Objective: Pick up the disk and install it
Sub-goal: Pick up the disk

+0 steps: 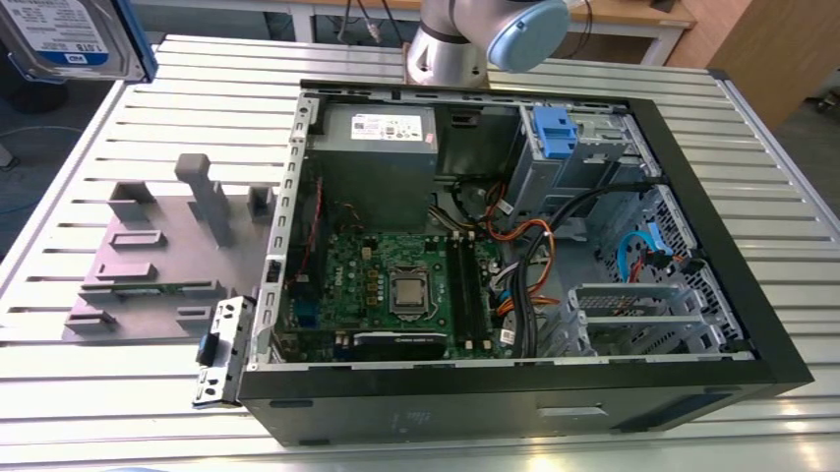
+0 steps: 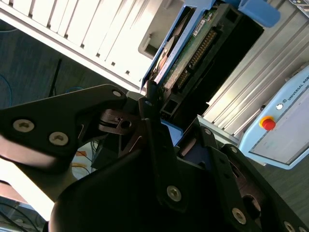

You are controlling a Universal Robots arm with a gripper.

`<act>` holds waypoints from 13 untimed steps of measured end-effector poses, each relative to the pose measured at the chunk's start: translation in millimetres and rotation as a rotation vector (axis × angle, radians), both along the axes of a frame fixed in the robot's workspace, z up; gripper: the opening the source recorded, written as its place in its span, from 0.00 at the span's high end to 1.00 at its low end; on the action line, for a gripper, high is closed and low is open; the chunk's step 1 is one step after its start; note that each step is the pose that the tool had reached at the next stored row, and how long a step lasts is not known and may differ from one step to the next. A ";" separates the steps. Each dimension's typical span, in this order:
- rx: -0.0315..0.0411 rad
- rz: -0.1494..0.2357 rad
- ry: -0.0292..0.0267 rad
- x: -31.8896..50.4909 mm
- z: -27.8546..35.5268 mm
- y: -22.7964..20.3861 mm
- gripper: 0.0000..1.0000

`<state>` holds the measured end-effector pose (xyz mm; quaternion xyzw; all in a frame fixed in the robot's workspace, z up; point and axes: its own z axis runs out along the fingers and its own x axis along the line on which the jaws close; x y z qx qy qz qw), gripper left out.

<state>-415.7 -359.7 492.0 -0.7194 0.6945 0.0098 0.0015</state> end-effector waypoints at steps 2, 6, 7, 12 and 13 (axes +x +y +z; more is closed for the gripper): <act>0.0000 0.000 -0.0001 0.0 0.5 0.0 0.64; 0.0000 0.000 -0.0001 0.0 1.3 0.0 0.64; 0.0001 0.000 -0.0001 0.0 1.5 0.0 0.64; 0.0000 0.000 0.0000 0.7 1.7 0.0 0.64; 0.0000 0.000 0.0000 1.1 1.7 0.0 0.64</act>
